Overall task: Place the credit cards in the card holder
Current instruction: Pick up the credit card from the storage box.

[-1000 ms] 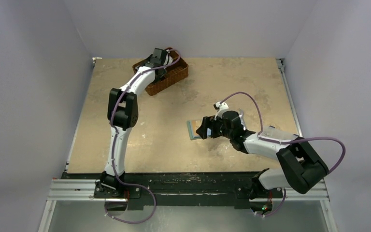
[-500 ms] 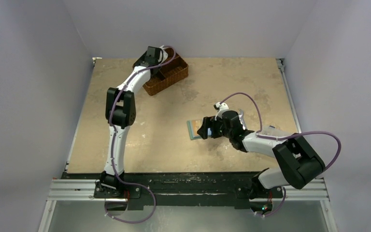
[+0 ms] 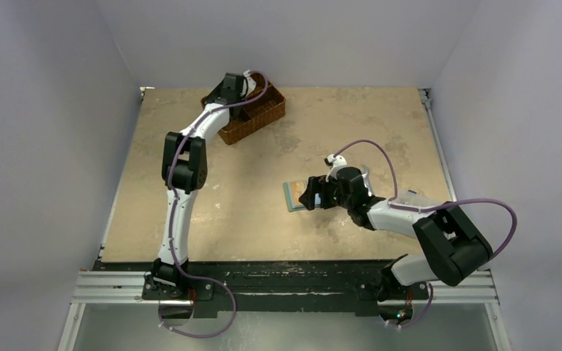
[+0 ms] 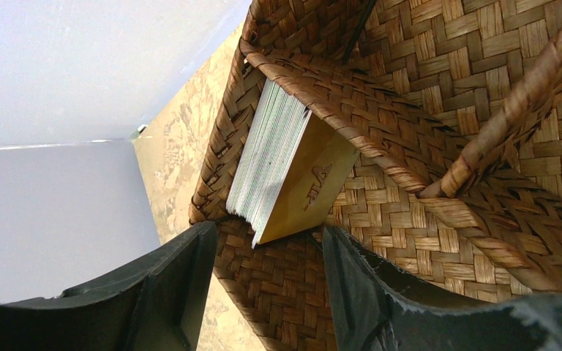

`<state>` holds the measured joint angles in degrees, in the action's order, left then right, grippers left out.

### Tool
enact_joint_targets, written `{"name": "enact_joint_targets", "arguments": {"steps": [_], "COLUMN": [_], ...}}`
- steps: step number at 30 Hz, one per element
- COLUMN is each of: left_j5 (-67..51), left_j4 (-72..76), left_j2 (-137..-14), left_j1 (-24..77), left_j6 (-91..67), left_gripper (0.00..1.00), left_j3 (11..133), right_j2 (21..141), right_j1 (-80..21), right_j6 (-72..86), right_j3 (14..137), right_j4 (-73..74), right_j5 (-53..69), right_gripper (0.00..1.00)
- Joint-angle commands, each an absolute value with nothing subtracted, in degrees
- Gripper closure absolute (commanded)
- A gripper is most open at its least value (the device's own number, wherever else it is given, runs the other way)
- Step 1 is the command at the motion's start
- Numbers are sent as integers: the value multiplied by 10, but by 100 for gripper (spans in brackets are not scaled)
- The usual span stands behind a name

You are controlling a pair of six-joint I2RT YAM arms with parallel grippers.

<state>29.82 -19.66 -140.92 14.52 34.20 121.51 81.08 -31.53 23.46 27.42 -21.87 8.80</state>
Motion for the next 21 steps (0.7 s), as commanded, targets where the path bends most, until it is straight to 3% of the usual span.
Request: {"name": "enact_joint_targets", "arguments": {"steps": [1, 13, 21], "left_j5": [300, 276, 300], "left_j4": [-152, -145, -116], "left_j2": [-1412, -1430, -1435], "left_j1": [136, 128, 129], "left_j6": [354, 349, 362], "left_gripper": [42, 43, 50], "left_j3": [1204, 1210, 1208], "right_j2": [812, 816, 818], "right_j1": [-313, -313, -313], "right_j6": [229, 228, 228], "right_j3": [293, 294, 294], "right_j4": [-243, -243, -244], "right_j5": [98, 103, 105], "right_gripper": [13, 13, 13]}}
